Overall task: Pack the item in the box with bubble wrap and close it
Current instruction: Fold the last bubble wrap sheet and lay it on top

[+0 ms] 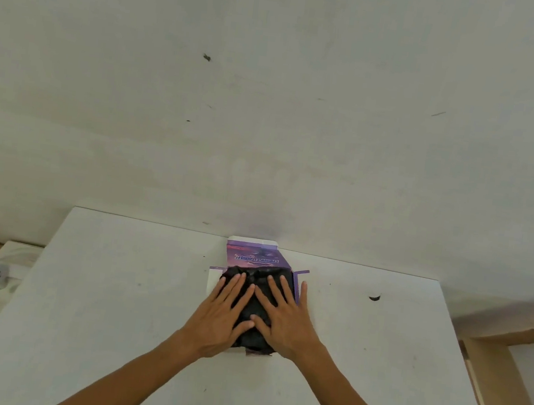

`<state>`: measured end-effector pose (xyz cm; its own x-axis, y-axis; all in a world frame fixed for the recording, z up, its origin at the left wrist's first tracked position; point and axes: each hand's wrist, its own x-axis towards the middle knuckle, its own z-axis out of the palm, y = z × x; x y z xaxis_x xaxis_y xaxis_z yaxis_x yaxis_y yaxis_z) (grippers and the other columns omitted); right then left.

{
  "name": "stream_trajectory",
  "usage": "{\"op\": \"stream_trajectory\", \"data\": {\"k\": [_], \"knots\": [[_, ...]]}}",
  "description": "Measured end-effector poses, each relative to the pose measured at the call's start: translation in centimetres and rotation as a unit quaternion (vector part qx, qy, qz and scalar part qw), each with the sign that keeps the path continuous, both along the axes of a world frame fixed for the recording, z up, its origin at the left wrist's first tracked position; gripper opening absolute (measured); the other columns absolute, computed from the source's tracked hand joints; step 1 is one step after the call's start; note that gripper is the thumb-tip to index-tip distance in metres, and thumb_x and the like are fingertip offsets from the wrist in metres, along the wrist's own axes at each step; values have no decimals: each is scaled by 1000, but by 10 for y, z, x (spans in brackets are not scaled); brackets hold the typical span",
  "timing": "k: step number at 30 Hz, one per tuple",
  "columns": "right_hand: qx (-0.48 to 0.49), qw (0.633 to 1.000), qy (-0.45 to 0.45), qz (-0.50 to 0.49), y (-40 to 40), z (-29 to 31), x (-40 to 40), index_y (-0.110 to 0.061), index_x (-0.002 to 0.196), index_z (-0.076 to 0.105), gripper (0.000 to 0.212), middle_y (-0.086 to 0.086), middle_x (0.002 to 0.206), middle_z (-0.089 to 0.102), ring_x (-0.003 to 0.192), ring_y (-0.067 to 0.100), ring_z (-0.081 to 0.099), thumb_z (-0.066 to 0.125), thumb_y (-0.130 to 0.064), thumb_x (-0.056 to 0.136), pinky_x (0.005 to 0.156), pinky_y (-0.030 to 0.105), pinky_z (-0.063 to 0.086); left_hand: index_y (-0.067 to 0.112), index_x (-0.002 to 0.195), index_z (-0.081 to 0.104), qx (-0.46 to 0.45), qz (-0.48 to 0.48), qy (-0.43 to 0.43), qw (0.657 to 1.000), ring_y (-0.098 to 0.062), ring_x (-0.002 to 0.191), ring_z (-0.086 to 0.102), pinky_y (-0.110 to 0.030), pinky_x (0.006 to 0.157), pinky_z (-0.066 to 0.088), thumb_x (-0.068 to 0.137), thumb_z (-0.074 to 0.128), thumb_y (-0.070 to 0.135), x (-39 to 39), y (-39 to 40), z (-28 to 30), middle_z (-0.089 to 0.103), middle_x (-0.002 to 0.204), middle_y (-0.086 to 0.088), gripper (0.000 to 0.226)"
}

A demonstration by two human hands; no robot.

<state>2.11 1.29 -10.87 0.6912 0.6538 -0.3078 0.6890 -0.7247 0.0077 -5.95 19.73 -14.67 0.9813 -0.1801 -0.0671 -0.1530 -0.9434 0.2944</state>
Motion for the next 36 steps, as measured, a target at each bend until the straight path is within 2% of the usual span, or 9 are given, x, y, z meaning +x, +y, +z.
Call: {"op": "stream_trajectory", "data": {"k": [6,12,15,18,21,25,28,31,36], "knots": [[5,1000,22,-16,-11,-10,-2,-32,159,-3,71,4,168,-5,153,23,-13,-5,-62,94,115,58,-22,17,156,-9,19,-30,40,999,-20,152,-7,-41,120,-16,100,4,60,5,-12,-5,-2,166,-9,73],[29,999,31,-17,-13,-26,-2,-29,159,-3,73,4,167,-5,153,24,-12,-7,-63,95,116,59,-17,17,156,-12,48,-13,70,996,-23,153,-5,-40,120,-12,102,14,58,13,-18,-6,-4,166,-9,73],[63,997,38,-25,-15,-26,-1,-29,158,-9,70,2,160,-26,152,26,-17,9,-63,99,118,58,-14,21,156,-13,53,-5,82,995,-23,153,-3,-39,120,-10,101,17,61,15,-19,-3,-2,166,-9,75],[172,970,47,-166,-25,-23,-1,-31,154,-23,108,2,159,-35,147,26,-32,38,-83,82,117,48,-17,28,155,-14,50,5,107,993,-25,153,-2,-40,121,-6,100,21,62,20,-20,-2,0,166,-9,74],[265,895,142,-330,-43,-21,-7,-33,155,-19,135,0,167,-13,154,26,-4,61,-89,62,120,47,14,32,155,-12,27,20,139,990,-27,152,-4,-43,121,-6,96,22,66,27,-26,-2,-1,166,-10,77],[318,862,147,-368,-59,-24,-24,-34,154,14,106,-3,156,32,141,19,38,54,-85,70,104,37,45,31,156,-10,22,38,148,988,-27,152,-5,-47,121,-7,73,9,92,30,-33,-4,-3,166,-8,104],[369,837,138,-380,-61,-24,-30,-33,150,27,80,-5,144,44,128,12,48,62,-65,84,95,29,51,29,156,-7,39,55,131,989,-28,152,-2,-47,121,-3,67,1,92,30,-39,-6,0,165,-8,109],[389,816,173,-391,-54,-20,-29,-30,150,28,78,-1,131,51,111,15,57,73,-41,87,82,21,56,30,156,-4,51,80,121,988,-30,152,3,-48,122,3,79,19,87,30,-44,-6,4,165,-9,98],[399,805,227,-376,-55,-17,-28,-25,145,36,72,-3,133,50,123,17,51,77,-31,86,98,40,55,31,155,-7,57,85,139,985,-31,152,3,-51,122,7,82,33,84,31,-51,-2,3,164,-10,99]]}}
